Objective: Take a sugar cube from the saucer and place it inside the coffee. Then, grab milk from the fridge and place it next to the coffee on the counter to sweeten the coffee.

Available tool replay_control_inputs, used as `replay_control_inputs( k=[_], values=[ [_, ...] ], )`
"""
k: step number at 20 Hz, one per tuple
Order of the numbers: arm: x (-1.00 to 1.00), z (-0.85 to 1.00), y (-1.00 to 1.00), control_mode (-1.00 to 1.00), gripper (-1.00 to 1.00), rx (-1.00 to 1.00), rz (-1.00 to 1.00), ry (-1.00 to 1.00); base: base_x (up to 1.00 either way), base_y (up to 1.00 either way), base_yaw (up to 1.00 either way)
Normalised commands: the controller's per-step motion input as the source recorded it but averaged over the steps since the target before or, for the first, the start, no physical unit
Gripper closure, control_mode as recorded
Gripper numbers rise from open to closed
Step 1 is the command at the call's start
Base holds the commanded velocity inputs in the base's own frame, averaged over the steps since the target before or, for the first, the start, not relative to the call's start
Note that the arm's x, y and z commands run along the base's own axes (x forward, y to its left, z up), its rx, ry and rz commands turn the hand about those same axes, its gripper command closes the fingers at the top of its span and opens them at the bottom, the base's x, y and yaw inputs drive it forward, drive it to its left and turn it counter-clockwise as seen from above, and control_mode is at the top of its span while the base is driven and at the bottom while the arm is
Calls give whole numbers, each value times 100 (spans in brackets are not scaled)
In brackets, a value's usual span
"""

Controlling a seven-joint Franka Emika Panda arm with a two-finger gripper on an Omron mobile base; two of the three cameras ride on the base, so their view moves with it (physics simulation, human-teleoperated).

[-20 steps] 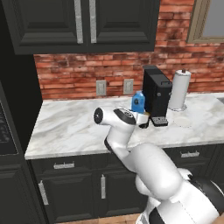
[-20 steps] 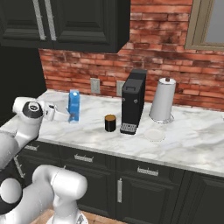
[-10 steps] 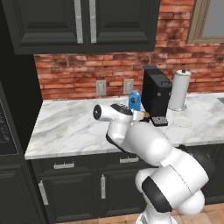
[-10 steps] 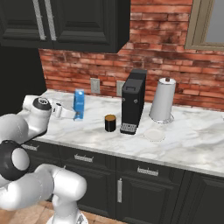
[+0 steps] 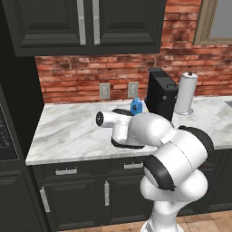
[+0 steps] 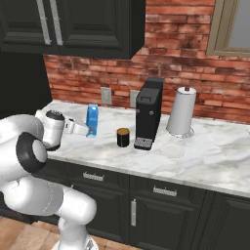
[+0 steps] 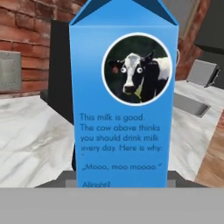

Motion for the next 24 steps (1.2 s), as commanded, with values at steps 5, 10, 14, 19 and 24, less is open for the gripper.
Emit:
replay_control_inputs(
  k=[5, 10, 14, 19, 24],
  values=[
    [33, -37, 0, -100, 100, -2, 0, 0, 0, 0, 0],
    [27, -28, 0, -100, 100, -4, 0, 0, 0, 0, 0],
    [19, -31, 0, -100, 100, -6, 0, -4, 0, 0, 0],
    [7, -21, -6, -100, 100, -4, 0, -8, 0, 0, 0],
    [18, -9, -12, -100, 100, 0, 0, -1, 0, 0, 0]
  ],
)
